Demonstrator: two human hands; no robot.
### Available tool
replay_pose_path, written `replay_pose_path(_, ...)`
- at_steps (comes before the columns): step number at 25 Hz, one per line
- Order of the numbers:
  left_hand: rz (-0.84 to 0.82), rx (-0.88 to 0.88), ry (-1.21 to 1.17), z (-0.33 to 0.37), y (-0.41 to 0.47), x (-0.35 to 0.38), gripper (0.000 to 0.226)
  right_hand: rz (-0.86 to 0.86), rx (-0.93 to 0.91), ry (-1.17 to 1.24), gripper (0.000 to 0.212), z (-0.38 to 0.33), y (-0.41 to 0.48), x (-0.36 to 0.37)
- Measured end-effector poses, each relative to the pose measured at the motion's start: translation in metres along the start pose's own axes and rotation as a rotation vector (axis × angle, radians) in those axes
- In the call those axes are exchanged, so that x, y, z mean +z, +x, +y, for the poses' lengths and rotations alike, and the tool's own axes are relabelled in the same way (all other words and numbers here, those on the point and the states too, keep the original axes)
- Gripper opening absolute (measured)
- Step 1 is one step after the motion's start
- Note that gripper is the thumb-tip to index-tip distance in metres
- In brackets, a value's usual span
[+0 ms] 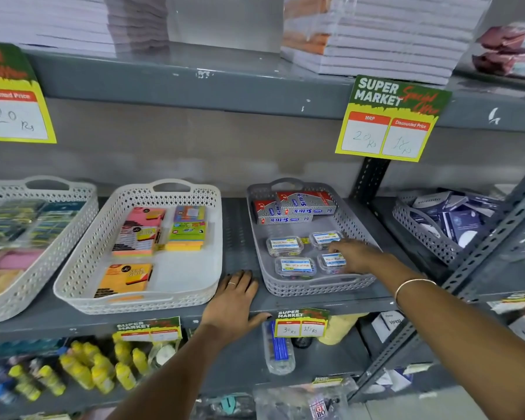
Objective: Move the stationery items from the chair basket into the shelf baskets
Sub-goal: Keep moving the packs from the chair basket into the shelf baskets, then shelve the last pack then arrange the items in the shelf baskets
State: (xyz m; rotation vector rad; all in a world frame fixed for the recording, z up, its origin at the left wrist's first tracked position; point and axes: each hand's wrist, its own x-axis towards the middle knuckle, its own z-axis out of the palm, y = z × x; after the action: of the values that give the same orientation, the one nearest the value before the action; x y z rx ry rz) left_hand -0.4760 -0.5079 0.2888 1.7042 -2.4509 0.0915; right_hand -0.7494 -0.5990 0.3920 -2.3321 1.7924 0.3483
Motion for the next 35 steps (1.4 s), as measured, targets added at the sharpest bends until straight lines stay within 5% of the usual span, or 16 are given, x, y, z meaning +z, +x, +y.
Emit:
replay_pose_path(5, -0.015, 0.010, 0.003, 0.000, 0.000, 0.000, 0.074, 0.010, -0.002, -0.012, 0.078, -0.005, -0.003, -0.008)
replay_pose_path(10, -0.036, 0.028, 0.010, 0.003, -0.005, -0.009, 0.096, 0.118, -0.100, -0.005, 0.074, -0.036, -0.003, -0.046)
replay_pose_path(18, 0.096, 0.149, 0.015, -0.025, -0.092, -0.017, 0.052, 0.439, -0.615, 0.088, 0.055, -0.206, 0.008, -0.096)
replay_pose_path(26, 0.055, -0.445, 0.093, -0.171, -0.286, -0.029, 0.050, 0.352, -1.069, 0.095, 0.052, -0.472, -0.015, -0.056)
replay_pose_path(35, -0.046, -0.947, -0.090, -0.259, -0.518, 0.039, 0.068, 0.182, -1.193, 0.112, 0.047, -0.700, -0.032, 0.102)
